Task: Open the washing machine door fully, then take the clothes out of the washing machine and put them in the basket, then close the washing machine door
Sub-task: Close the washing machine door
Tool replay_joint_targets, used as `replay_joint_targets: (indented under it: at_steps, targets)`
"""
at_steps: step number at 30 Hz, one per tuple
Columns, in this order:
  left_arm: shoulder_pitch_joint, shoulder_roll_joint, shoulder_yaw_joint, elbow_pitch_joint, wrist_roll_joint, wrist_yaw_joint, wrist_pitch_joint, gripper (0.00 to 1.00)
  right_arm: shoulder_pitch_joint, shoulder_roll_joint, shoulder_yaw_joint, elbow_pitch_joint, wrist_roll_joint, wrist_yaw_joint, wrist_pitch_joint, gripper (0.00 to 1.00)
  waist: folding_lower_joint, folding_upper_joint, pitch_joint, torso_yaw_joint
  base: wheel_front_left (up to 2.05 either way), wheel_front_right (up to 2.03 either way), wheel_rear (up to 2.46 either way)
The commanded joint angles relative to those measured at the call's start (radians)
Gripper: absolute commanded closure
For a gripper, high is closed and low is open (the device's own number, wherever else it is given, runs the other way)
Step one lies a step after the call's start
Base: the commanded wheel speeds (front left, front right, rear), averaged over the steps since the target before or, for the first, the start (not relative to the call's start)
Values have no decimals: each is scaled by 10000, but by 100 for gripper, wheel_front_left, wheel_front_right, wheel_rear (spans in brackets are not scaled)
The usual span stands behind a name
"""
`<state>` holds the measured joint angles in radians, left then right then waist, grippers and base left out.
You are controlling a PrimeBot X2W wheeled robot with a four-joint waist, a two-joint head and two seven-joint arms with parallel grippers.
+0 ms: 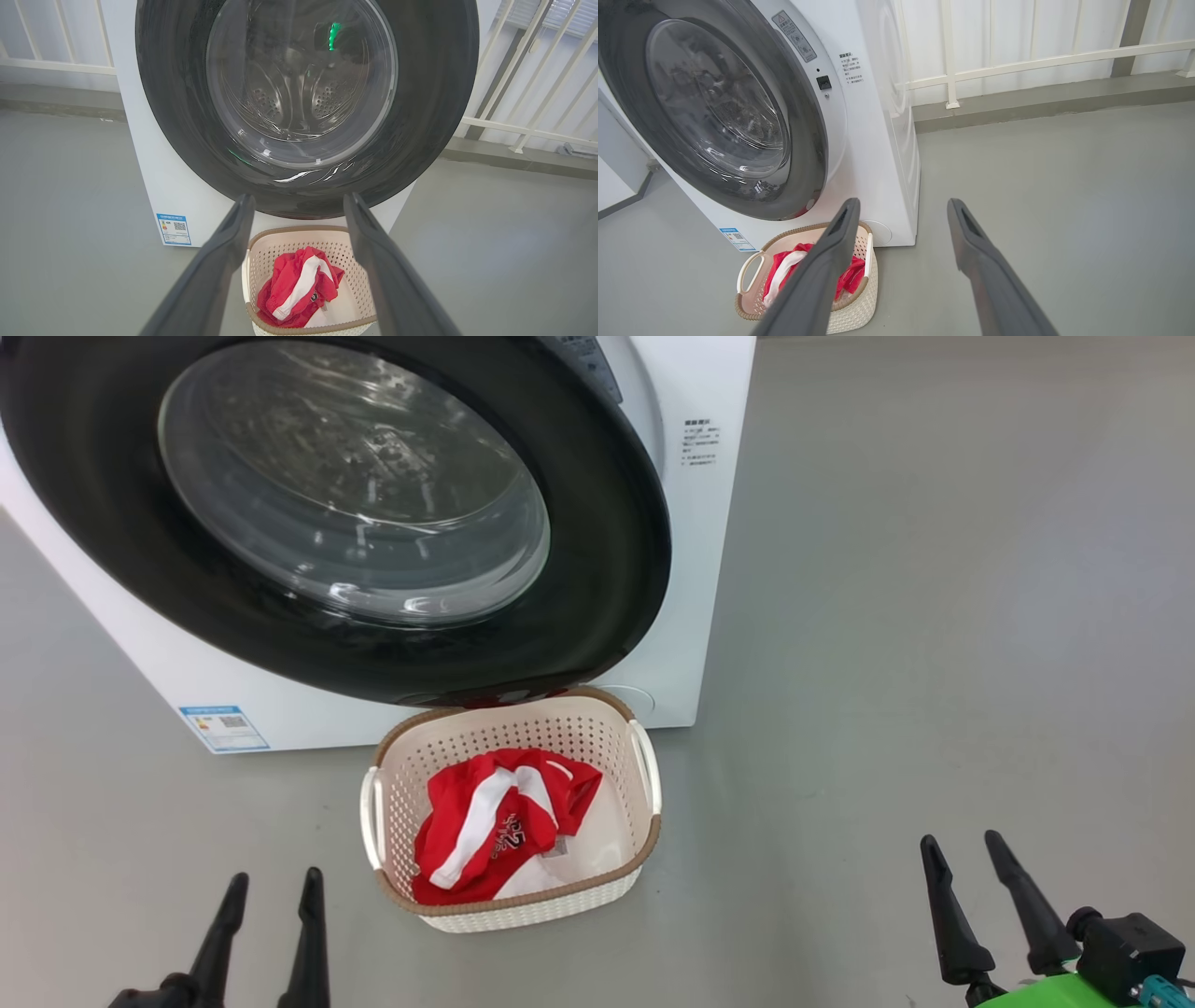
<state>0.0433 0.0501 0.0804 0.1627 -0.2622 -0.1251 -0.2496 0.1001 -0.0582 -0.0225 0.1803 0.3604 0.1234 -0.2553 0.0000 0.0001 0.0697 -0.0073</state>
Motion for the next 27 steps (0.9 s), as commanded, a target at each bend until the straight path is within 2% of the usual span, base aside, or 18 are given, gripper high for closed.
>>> replay_joint_targets:
  at_steps: [1, 2, 8, 16, 27]
  targets:
    - [-88, 65, 232, -279, -14, -56, -122, 0, -48, -173, 304, -240, 58, 73, -65, 66, 0, -1, -33, 110, 0, 0, 0]
    - [-93, 56, 188, -276, -28, -56, -122, 0, -69, -174, 385, -232, 115, 73, -65, 100, 0, -1, -36, 161, 0, 0, 0]
    - [-119, 16, -156, -307, -137, -56, -122, 0, -576, -209, 859, -192, 317, 73, -65, 100, 0, -1, 79, 554, 0, 0, 0]
    - [-358, 4, -626, -376, -428, -56, -122, 0, -2067, -325, 1505, -224, 379, 73, -65, 100, 0, -1, 650, 1155, 0, 0, 0]
    - [-1021, 2, -1223, -554, -796, -56, -122, 0, -3829, -428, 1689, -59, 503, 73, -65, 100, 0, -1, 1655, 1898, 0, 0, 0]
